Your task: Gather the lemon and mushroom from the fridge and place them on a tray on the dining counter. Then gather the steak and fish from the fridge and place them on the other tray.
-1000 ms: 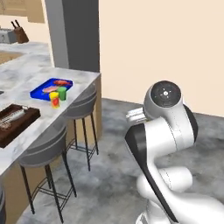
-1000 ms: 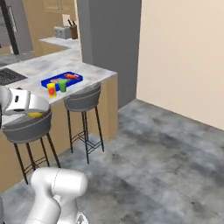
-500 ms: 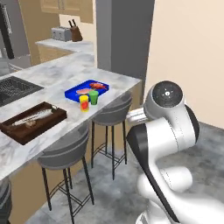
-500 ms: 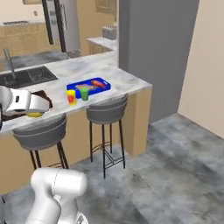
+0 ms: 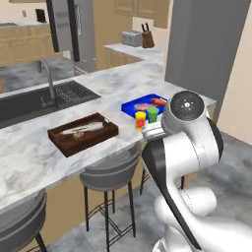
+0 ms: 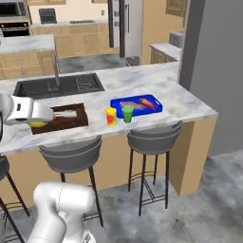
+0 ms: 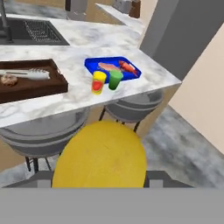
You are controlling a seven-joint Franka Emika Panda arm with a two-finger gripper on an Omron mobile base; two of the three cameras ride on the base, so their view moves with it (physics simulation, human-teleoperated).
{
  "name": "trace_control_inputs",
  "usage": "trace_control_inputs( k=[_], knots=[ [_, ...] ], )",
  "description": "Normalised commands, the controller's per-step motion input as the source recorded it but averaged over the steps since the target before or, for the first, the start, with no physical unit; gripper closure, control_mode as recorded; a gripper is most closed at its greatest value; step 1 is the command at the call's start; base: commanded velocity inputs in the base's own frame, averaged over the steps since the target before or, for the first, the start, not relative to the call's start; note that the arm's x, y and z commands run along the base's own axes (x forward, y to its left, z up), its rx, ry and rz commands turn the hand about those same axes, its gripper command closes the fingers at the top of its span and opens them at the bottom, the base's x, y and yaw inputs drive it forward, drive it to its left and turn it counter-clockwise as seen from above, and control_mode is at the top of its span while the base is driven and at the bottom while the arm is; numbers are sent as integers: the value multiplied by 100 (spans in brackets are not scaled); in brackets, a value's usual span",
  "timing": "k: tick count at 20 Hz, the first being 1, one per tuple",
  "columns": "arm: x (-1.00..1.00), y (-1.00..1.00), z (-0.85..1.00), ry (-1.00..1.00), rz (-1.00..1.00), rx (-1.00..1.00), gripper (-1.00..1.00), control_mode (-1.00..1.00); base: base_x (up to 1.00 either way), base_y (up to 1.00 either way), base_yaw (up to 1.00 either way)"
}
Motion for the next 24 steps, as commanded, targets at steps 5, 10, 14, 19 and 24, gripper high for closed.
trace_control_inputs(
  k=[5,10,14,19,24],
  knots=[
    [0,0,0,0,0,0,100,100,66,6,45],
    [0,0,0,0,0,0,100,100,80,0,42],
    [0,0,0,0,0,0,100,100,81,-6,37],
    [0,0,0,0,0,0,100,100,72,-27,33],
    [0,0,0,0,0,0,100,100,69,-32,28]
  ],
)
